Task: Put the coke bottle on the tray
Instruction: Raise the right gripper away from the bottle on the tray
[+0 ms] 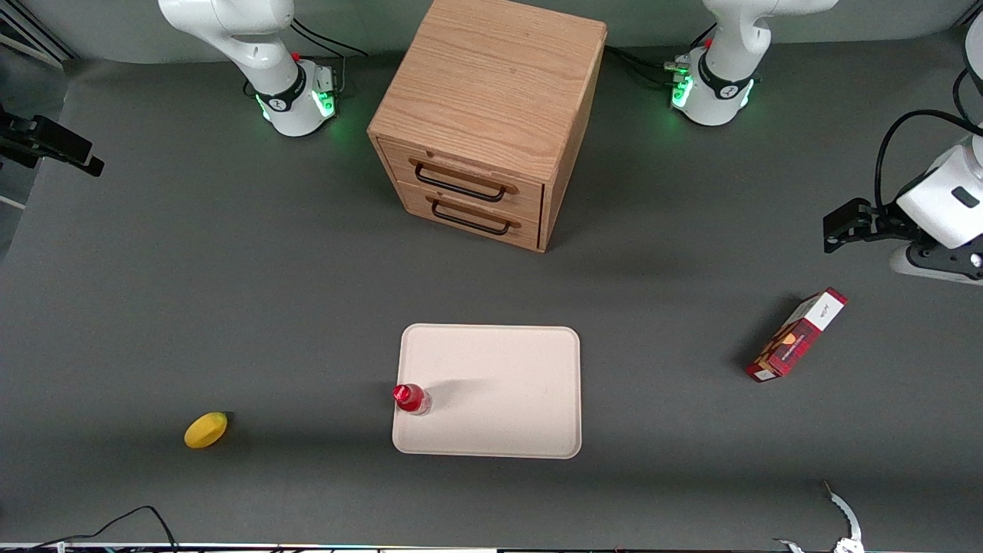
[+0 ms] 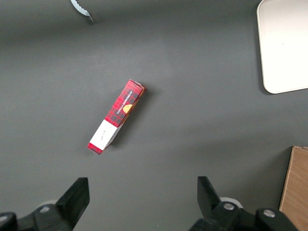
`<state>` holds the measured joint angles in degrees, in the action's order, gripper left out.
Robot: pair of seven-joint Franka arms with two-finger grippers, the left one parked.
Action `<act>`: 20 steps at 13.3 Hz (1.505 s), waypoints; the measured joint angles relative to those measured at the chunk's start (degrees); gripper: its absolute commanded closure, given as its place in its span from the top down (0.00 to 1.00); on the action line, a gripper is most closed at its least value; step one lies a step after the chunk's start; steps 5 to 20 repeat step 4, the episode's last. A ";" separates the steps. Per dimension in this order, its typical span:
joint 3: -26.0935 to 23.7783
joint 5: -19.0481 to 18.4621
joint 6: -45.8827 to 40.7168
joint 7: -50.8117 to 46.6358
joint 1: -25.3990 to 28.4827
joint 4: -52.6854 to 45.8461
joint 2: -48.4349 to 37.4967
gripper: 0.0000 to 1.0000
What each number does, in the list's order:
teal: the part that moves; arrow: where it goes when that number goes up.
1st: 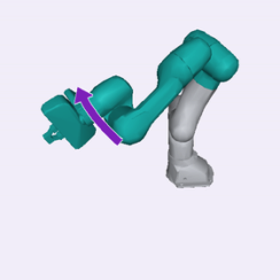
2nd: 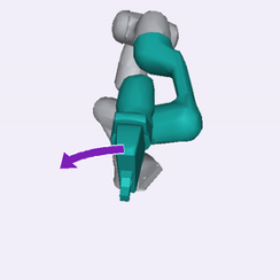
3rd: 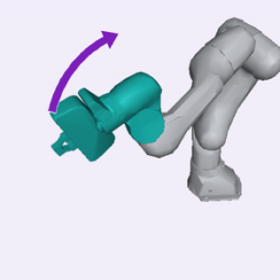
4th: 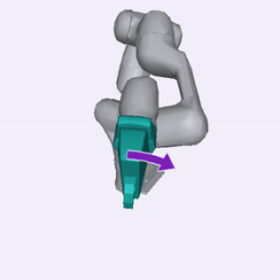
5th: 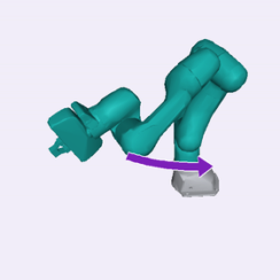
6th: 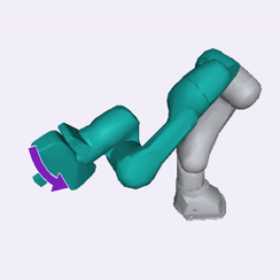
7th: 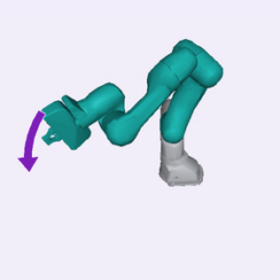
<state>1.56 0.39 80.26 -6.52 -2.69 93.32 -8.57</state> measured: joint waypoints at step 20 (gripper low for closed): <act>-0.62 0.08 2.95 0.05 1.05 5.99 -2.39 1.00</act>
